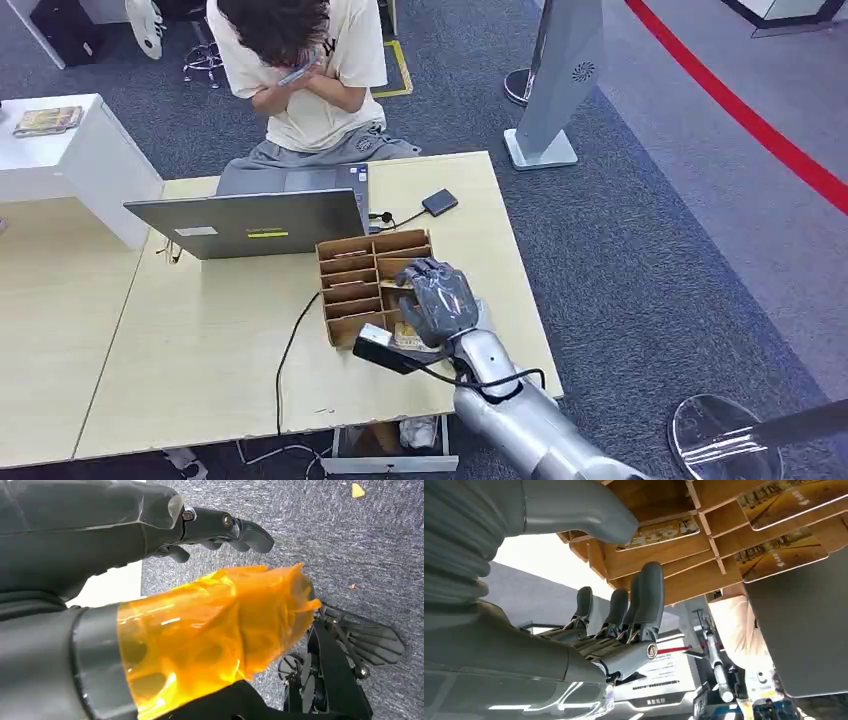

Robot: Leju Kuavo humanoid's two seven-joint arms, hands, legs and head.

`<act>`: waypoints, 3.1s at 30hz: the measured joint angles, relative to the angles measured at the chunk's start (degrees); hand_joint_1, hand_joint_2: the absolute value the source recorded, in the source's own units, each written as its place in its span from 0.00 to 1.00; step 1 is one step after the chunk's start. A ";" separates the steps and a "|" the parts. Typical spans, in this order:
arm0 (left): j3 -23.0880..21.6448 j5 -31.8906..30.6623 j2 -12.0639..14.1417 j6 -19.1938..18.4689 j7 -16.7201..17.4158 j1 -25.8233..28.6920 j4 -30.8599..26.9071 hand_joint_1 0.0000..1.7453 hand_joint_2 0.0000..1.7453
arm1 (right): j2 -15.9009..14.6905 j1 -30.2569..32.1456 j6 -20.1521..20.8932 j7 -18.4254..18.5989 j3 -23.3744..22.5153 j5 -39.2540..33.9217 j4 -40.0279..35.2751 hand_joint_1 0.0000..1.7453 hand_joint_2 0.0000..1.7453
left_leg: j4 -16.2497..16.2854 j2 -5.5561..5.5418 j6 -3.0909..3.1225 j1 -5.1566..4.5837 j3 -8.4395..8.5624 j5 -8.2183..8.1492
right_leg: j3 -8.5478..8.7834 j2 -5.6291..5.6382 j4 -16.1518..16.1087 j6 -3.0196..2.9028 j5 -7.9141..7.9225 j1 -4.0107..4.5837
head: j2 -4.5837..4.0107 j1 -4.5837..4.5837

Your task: Pass the card to the sensor for recognition and then transmit it.

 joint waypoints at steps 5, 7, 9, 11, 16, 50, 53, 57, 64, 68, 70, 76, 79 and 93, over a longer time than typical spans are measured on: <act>0.00 -0.09 0.07 -0.22 0.00 -0.02 0.04 0.00 0.00 | 0.48 -0.96 0.11 0.00 0.00 -0.17 0.92 0.50 1.00 | 0.00 0.00 0.00 0.00 0.00 0.00 | 0.00 0.00 0.00 0.00 0.01 0.00 | 0.00 0.02; 0.00 -0.24 0.11 -0.22 0.04 -0.04 0.04 0.00 0.00 | 0.68 -1.50 0.09 0.00 -0.02 -0.20 1.47 0.50 1.00 | 0.00 0.00 0.00 0.00 0.00 0.00 | 0.00 0.00 0.00 0.00 0.01 0.00 | 0.00 0.02; 0.00 -0.24 0.15 -0.22 0.07 -0.02 0.04 0.00 0.00 | 0.81 -1.75 0.11 0.00 -0.02 -0.20 1.88 0.49 1.00 | 0.00 0.00 0.00 0.00 0.00 0.00 | 0.00 0.00 0.00 0.01 0.01 0.00 | 0.00 0.02; 0.00 -0.26 0.20 -0.22 0.07 -0.03 0.04 0.00 0.00 | 0.94 -2.03 0.15 0.02 -0.02 -0.22 2.23 0.50 1.00 | 0.00 0.00 0.00 0.00 0.00 0.00 | 0.00 0.00 0.00 0.01 0.01 0.00 | 0.00 0.02; 0.00 -0.35 0.22 -0.28 0.07 -0.03 0.04 0.00 0.00 | 1.07 -2.68 0.61 0.15 -0.04 -0.44 3.28 0.51 1.00 | 0.00 0.00 0.00 0.00 0.00 0.00 | 0.00 -0.01 0.00 0.01 0.01 0.00 | 0.00 0.02; 0.00 -0.59 0.24 -0.44 0.13 -0.04 0.04 0.00 0.00 | 1.88 -6.30 -0.15 0.68 -3.50 -1.95 13.62 1.00 1.00 | 0.03 0.00 0.00 0.00 0.00 0.00 | 0.00 0.00 0.00 0.02 0.03 0.00 | 0.00 0.02; 0.00 -0.59 0.24 -0.44 0.13 -0.04 0.04 0.00 0.00 | 1.88 -6.32 -0.11 0.72 -3.65 -1.92 14.01 0.97 1.00 | 0.03 0.00 0.00 0.00 0.00 0.00 | 0.00 0.00 0.00 0.02 0.03 0.00 | 0.00 0.02; 0.00 -0.59 0.24 -0.57 0.13 -0.04 0.04 0.00 0.00 | 1.97 -6.52 -0.11 0.85 -4.26 -1.86 14.56 0.88 1.00 | 0.03 0.00 0.00 0.00 0.00 0.00 | 0.00 0.00 0.00 0.03 0.03 0.00 | 0.00 0.02; 0.00 -0.57 0.22 -0.59 0.15 -0.04 0.04 0.00 0.00 | 2.03 -6.86 -0.28 0.70 -4.55 -1.86 15.08 0.64 1.00 | 0.04 0.00 0.00 0.00 0.00 0.00 | 0.00 0.00 0.00 0.03 0.03 0.00 | 0.00 0.02; 0.00 -0.41 0.22 -0.59 0.15 -0.03 0.04 0.00 0.00 | 2.16 -6.87 -1.12 0.17 -5.18 -2.27 14.88 0.45 1.00 | 0.04 0.00 0.00 0.00 0.00 0.00 | 0.00 0.00 0.00 0.03 0.03 0.00 | 0.00 0.02; 0.00 -0.24 0.20 -0.57 0.13 -0.04 0.04 0.00 0.00 | 2.19 -6.84 -1.53 0.02 -5.86 -2.65 13.99 0.46 1.00 | 0.05 0.00 0.00 0.00 -0.01 0.00 | 0.00 -0.01 0.00 0.03 0.03 0.00 | 0.00 0.02; 0.00 0.11 0.11 -0.39 0.13 0.02 0.04 0.00 0.00 | 2.16 -6.32 -2.58 -0.50 -8.09 -3.65 8.63 0.46 1.00 | 0.07 0.01 0.00 0.00 -0.01 0.00 | -0.01 0.01 0.00 0.03 0.04 0.00 | 0.00 0.02; 0.02 0.35 -0.04 -0.35 0.13 0.03 0.04 0.00 0.00 | 2.14 -5.37 -2.67 -0.83 -9.22 -4.11 4.73 0.46 1.00 | 0.08 0.00 0.00 0.00 -0.01 0.00 | -0.01 0.01 0.00 0.03 0.04 0.00 | 0.00 0.02; 0.11 1.18 -0.48 0.18 -0.15 0.05 0.04 0.00 0.00 | 2.08 0.83 -1.73 -2.97 -11.15 -4.02 -10.78 0.51 1.00 | 0.08 0.00 0.00 0.00 -0.02 0.00 | -0.01 0.01 0.00 0.03 0.04 0.00 | 0.00 0.00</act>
